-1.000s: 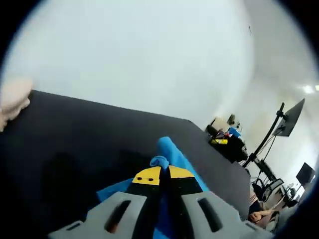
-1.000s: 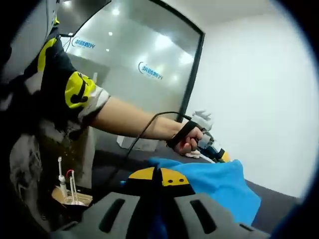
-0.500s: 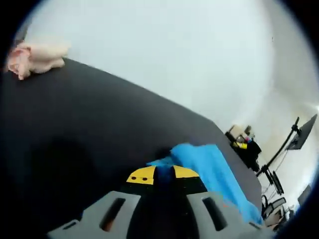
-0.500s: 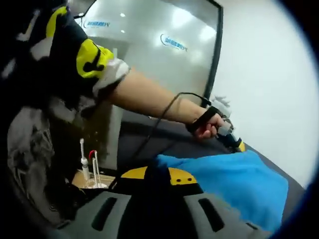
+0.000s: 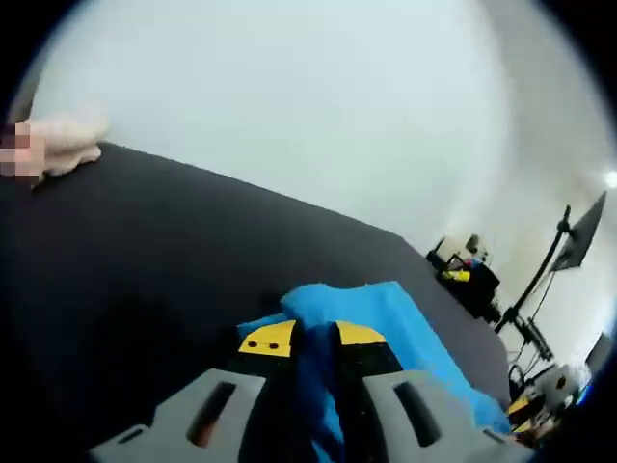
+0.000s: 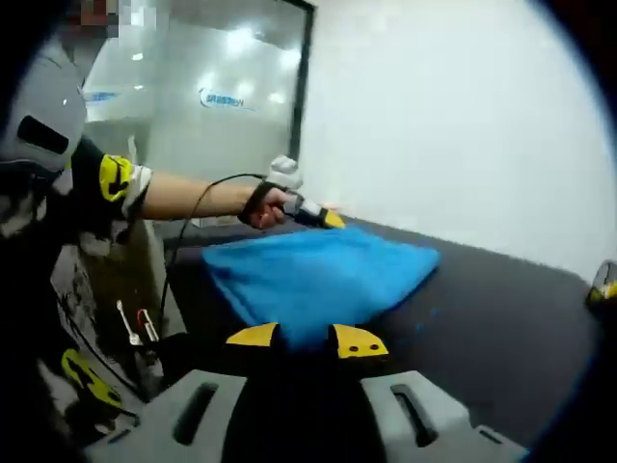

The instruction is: Spread out the cloth and fold it

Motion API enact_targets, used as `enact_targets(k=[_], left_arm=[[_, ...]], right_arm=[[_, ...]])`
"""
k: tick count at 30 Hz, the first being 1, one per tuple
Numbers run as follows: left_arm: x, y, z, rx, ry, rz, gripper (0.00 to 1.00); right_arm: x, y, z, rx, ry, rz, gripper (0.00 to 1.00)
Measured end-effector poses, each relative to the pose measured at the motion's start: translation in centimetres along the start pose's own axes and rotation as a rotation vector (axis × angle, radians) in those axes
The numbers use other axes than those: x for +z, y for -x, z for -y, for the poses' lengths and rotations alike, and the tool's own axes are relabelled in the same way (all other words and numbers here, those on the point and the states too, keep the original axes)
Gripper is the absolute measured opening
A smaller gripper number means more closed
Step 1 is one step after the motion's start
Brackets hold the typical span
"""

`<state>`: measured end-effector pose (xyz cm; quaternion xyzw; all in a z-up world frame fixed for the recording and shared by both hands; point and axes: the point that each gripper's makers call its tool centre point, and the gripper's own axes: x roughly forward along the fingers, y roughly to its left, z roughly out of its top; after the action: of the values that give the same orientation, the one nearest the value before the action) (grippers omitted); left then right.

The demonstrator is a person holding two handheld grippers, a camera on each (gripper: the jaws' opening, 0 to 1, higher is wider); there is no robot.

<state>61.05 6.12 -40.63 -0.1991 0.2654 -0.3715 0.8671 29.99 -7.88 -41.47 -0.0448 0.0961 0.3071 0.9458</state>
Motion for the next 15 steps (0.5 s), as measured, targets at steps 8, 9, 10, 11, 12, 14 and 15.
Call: enact_targets(k=[8, 9, 10, 11, 12, 14, 15], left_arm=[[0.6, -1.0, -2.5, 0.043, -0.029, -0.013, 0.01], [0.8, -1.0, -2.8, 0.045, -0.038, -0.013, 0.01], [0.8, -1.0, -3.1, 0.047, -0.051, -0.017, 0.01], [1.1, -0.9, -3.4, 0.05, -0.051, -0.016, 0.0], [1.3, -0.9, -3.7, 0.054, -0.038, -0.007, 0.0], [1.6, -1.0, -4.0, 0.042, -0.004, -0.008, 0.0], [1.1, -0.8, -3.9, 0.045, -0.009, -0.013, 0.0]], right_arm=[[0.2, -1.2, -0.8, 0.0, 0.052, 0.044, 0.01], [0.4, -1.0, -0.7, -0.001, 0.062, 0.046, 0.01], [0.6, -0.7, -0.7, 0.006, 0.065, 0.045, 0.01], [0.8, -0.5, -0.6, 0.012, 0.055, 0.049, 0.01], [0.9, -0.4, -0.8, 0.022, 0.035, 0.055, 0.01], [0.8, 0.0, -0.8, 0.034, 0.021, 0.048, 0.0], [0.5, 0.0, -0.8, 0.028, 0.03, 0.037, 0.0]])
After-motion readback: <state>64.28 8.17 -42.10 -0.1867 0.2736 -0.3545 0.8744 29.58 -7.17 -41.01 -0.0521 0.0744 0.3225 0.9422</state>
